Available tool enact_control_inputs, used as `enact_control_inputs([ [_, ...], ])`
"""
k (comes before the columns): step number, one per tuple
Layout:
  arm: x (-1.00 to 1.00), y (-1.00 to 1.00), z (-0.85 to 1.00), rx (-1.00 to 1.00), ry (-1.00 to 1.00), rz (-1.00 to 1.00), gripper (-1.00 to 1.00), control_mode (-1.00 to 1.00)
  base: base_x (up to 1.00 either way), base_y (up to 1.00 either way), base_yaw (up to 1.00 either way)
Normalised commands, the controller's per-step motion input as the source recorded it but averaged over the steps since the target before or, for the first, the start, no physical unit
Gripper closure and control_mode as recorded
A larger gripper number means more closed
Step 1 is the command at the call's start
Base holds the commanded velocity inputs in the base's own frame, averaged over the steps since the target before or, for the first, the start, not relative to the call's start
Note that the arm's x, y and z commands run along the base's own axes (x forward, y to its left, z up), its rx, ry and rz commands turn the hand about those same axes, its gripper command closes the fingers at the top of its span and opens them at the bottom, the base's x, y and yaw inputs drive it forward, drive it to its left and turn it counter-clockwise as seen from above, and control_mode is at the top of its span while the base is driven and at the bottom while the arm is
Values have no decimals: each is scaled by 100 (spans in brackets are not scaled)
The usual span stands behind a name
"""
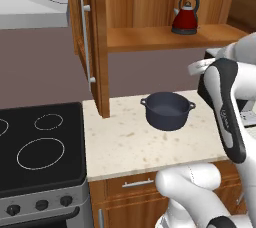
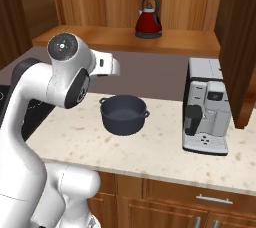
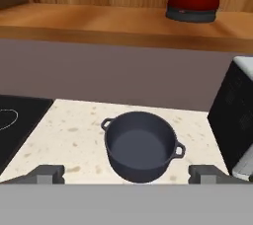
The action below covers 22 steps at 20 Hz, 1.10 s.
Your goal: Pick the kettle from the cabinet and place it on a stove burner. Then pick the pot from the counter and place it on another stove burner. Finally, turn both burners on.
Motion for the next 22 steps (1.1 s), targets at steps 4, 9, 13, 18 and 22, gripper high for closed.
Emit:
enact_control_inputs([
  [4,-27,-25,34,0,-20,5,-100,-100,0,0,0],
  [9,-23,-26,39,0,-19,5,-100,-100,0,0,0],
  [13,-11,-24,40,0,-15,5,-100,-100,0,0,0],
  [18,-1,-14,37,1,-12,1,-100,-100,0,0,0],
  [22,0,-20,38,1,-11,1,-100,-100,0,0,0],
])
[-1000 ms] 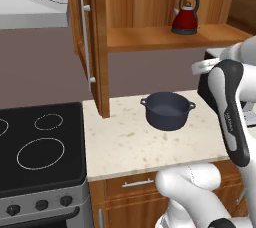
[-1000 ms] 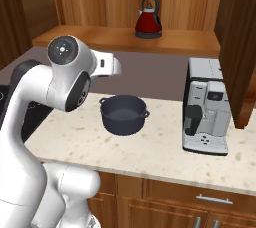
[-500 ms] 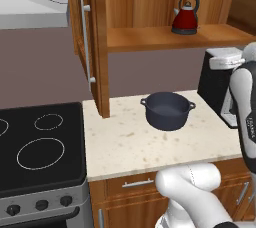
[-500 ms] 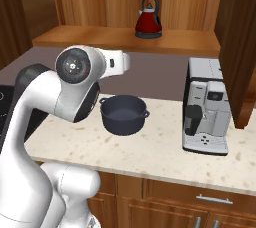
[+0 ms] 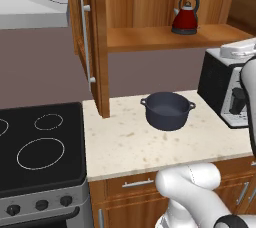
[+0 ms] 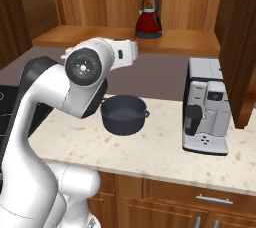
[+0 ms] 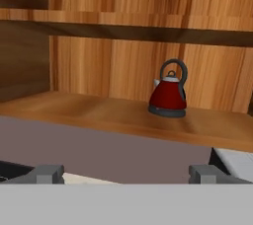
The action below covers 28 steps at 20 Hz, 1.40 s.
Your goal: Pick the kettle from the cabinet and place it on a stove burner. Then pick the pot from the counter and place it on another stove burner. Finally, turn both burners on.
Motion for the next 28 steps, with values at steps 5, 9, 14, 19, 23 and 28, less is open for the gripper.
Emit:
enact_control_inputs([
  [5,0,-15,26,0,-8,0,-100,-100,0,0,0],
  [9,7,-11,17,1,-4,0,-100,-100,0,0,0],
  [14,25,-4,8,2,-1,0,-100,-100,0,0,0],
  [19,24,-7,2,0,-4,0,-100,-100,0,0,0],
  [23,21,-9,3,1,-5,0,-100,-100,0,0,0],
  [28,22,-8,4,0,-1,0,-100,-100,0,0,0],
])
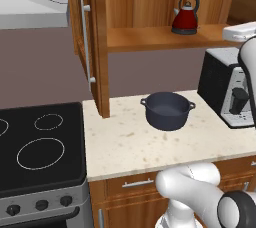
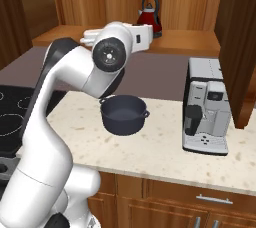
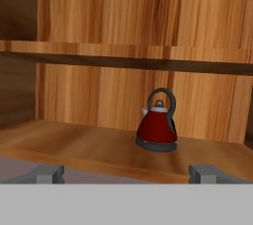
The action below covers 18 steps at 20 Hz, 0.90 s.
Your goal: Pick the kettle from the cabinet and place it on a stove burner. Then pick the pot from the counter and place it on another stove burner. Finally, turn both burners on.
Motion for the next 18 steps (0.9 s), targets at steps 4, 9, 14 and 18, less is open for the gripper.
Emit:
enact_control_inputs([
  [4,12,0,0,0,0,0,-100,-100,0,0,0],
  [9,17,-1,0,0,0,1,-100,-100,0,0,0],
  [14,20,0,0,0,0,1,-100,-100,0,0,0],
  [18,22,-2,0,0,0,2,-100,-100,0,0,0],
])
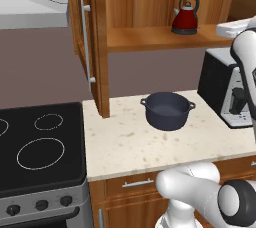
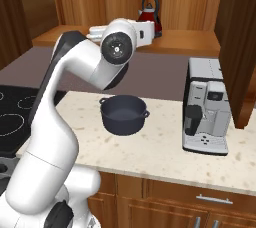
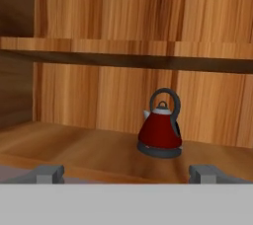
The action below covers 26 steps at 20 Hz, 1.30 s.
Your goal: Pick the kettle from the cabinet and place it on a stove burner. Then pick the pot from the counter and place it on another stove burner. Finally, turn both burners on.
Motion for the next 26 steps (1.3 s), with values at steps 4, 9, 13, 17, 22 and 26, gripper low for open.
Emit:
enact_control_inputs([
  [4,20,-3,0,0,0,2,-100,-100,0,0,0],
  [9,18,-8,0,0,0,2,-100,-100,0,0,0],
  [13,21,-14,0,0,0,2,-100,-100,0,0,0],
  [17,23,-15,0,0,0,2,-100,-100,0,0,0],
  [22,25,-17,0,0,0,0,-100,-100,0,0,0],
  [26,26,-25,0,0,1,0,-100,-100,0,0,0],
])
